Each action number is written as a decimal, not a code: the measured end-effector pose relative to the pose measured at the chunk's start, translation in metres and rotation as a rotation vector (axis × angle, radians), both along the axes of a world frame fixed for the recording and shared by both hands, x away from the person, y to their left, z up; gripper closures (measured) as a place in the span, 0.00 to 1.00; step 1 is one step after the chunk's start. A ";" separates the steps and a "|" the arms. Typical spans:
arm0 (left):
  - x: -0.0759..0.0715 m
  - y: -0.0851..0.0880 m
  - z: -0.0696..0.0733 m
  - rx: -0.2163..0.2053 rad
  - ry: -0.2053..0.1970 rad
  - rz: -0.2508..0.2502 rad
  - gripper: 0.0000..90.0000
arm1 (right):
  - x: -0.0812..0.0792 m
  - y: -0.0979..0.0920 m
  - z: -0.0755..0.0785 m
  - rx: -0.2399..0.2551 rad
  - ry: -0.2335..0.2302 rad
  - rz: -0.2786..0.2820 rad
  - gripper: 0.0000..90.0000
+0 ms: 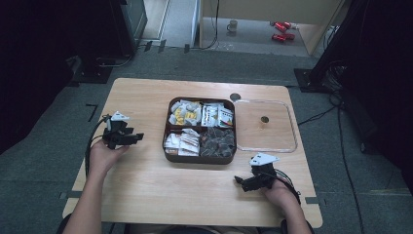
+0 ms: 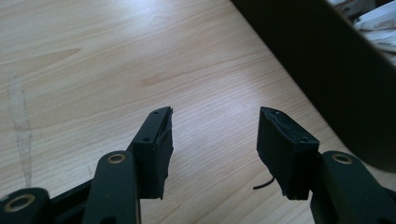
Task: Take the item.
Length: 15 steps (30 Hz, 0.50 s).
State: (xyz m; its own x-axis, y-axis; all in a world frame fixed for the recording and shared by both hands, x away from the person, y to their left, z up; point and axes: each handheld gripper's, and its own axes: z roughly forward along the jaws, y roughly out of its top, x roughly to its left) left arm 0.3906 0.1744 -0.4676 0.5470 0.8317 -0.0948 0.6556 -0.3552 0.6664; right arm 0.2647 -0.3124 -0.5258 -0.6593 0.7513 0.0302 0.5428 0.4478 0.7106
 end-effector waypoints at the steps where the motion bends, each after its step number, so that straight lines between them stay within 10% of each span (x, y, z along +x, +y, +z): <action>1: 0.000 0.000 0.000 0.000 0.000 0.000 0.52 | 0.000 0.000 0.000 0.000 0.000 -0.001 0.00; 15: 0.001 -0.024 0.020 -0.014 -0.034 -0.089 0.55 | -0.001 0.000 0.000 -0.001 -0.001 -0.003 0.00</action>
State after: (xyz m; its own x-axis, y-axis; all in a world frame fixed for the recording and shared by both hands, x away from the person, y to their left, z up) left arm 0.3911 0.1509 -0.4476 0.6221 0.7781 -0.0868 0.5988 -0.4015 0.6930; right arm 0.2641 -0.3123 -0.5258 -0.6572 0.7532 0.0281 0.5430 0.4472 0.7107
